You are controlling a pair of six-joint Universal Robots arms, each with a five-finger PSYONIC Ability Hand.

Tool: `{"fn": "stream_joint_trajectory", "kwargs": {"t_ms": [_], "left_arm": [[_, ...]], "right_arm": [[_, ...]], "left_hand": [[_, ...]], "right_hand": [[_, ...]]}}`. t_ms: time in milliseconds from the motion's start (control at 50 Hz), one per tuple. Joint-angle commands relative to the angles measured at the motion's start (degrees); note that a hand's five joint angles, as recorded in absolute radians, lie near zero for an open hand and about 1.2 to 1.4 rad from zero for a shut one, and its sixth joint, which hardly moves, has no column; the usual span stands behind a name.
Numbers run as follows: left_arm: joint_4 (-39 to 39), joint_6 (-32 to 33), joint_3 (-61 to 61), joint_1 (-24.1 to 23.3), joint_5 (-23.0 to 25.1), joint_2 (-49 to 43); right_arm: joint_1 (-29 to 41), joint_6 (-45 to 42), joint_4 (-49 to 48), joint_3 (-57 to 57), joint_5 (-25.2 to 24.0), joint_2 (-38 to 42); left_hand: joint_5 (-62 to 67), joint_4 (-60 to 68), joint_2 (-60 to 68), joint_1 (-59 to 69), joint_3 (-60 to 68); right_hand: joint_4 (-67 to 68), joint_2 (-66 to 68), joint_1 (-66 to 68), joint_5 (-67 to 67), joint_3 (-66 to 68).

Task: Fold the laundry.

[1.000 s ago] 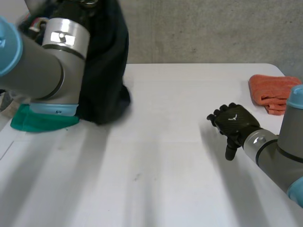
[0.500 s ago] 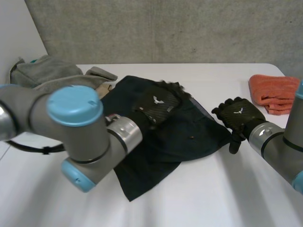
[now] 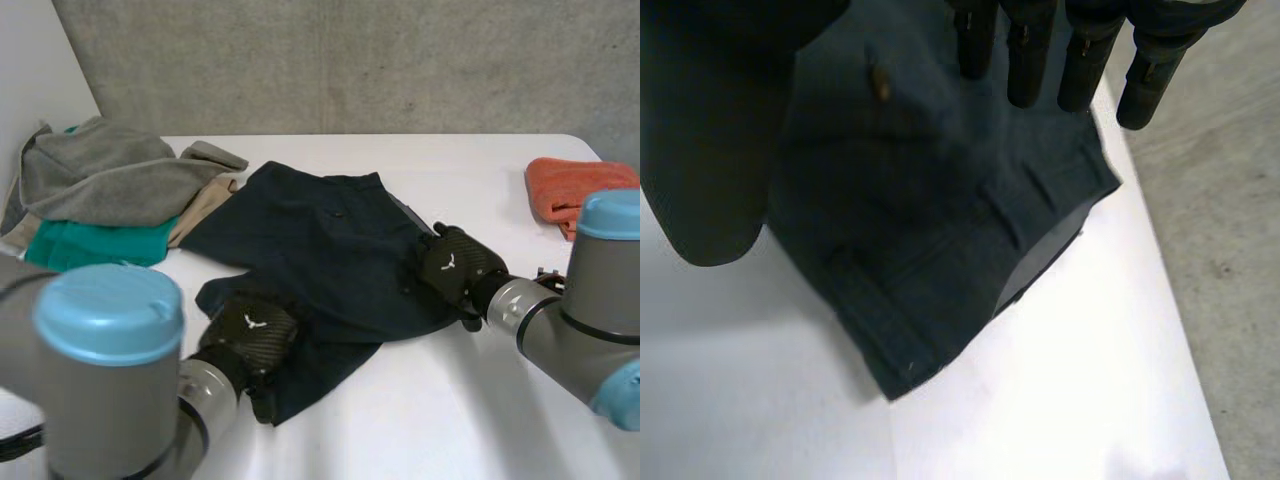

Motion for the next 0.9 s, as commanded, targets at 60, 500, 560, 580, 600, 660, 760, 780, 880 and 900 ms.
{"fn": "stream_joint_trajectory", "kwargs": {"t_ms": [60, 500, 560, 580, 600, 660, 760, 780, 880, 900], "left_arm": [[6.9, 6.3, 4.3, -2.2, -2.0, -9.2], [6.9, 9.9, 13.4, 4.0, -4.7, -2.6], [4.0, 9.3, 14.6, 5.1, -2.7, 5.6], [3.4, 9.1, 15.2, 5.6, -2.2, 7.7], [3.0, 8.8, 15.9, 6.2, -1.7, 9.7], [1.1, 7.1, 19.7, 8.6, 0.1, 16.9], [-2.4, 1.3, 27.8, 10.1, 1.3, 24.0], [-3.5, -0.6, 30.7, 10.8, 1.2, 25.4], [-4.5, -4.3, 38.7, 14.3, 1.1, 25.0], [-4.6, -4.7, 40.0, 15.0, 1.1, 24.3]], "right_arm": [[-0.2, -2.2, -7.9, -3.0, 3.1, 8.9], [0.7, 18.4, 0.8, -4.7, 11.0, -8.8], [0.0, 21.1, 6.2, -8.1, 10.6, -12.6], [-0.2, 21.9, 7.1, -9.1, 10.4, -13.7], [-0.5, 22.7, 7.7, -10.2, 10.1, -14.6], [-0.8, 26.9, 8.9, -15.0, 8.4, -17.3], [-0.9, 34.5, 10.5, -23.4, 6.8, -19.8], [-1.1, 37.5, 11.3, -26.3, 6.4, -20.1], [-4.4, 45.3, 13.5, -34.8, 6.5, -17.5], [-4.5, 45.8, 13.7, -35.5, 6.5, -16.8]], "left_hand": [[-1.5, -0.3, -0.4, 0.0, -0.8], [67.6, 68.8, 68.7, 69.1, 68.3], [67.6, 68.8, 68.7, 69.1, 68.3], [67.6, 68.8, 68.7, 69.1, 68.3], [67.6, 68.8, 68.7, 69.1, 68.3], [67.6, 68.8, 68.7, 69.1, 68.3], [67.6, 68.8, 68.7, 69.1, 68.3], [67.6, 68.8, 68.7, 69.1, 68.3], [67.6, 68.8, 68.7, 69.1, 68.3], [67.6, 68.8, 68.7, 69.1, 68.3]], "right_hand": [[10.0, 10.2, 11.5, 9.7, 9.9], [65.2, 65.4, 66.7, 65.0, 65.1], [65.2, 65.4, 66.7, 65.0, 65.1], [65.2, 65.4, 66.7, 65.0, 65.1], [65.2, 65.4, 66.7, 65.0, 65.1], [65.2, 65.4, 66.7, 65.0, 65.1], [65.2, 65.4, 66.7, 65.0, 65.1], [65.2, 65.4, 66.7, 65.0, 65.1], [65.2, 65.4, 66.7, 65.0, 65.1], [65.2, 65.4, 66.7, 65.0, 65.1]]}}
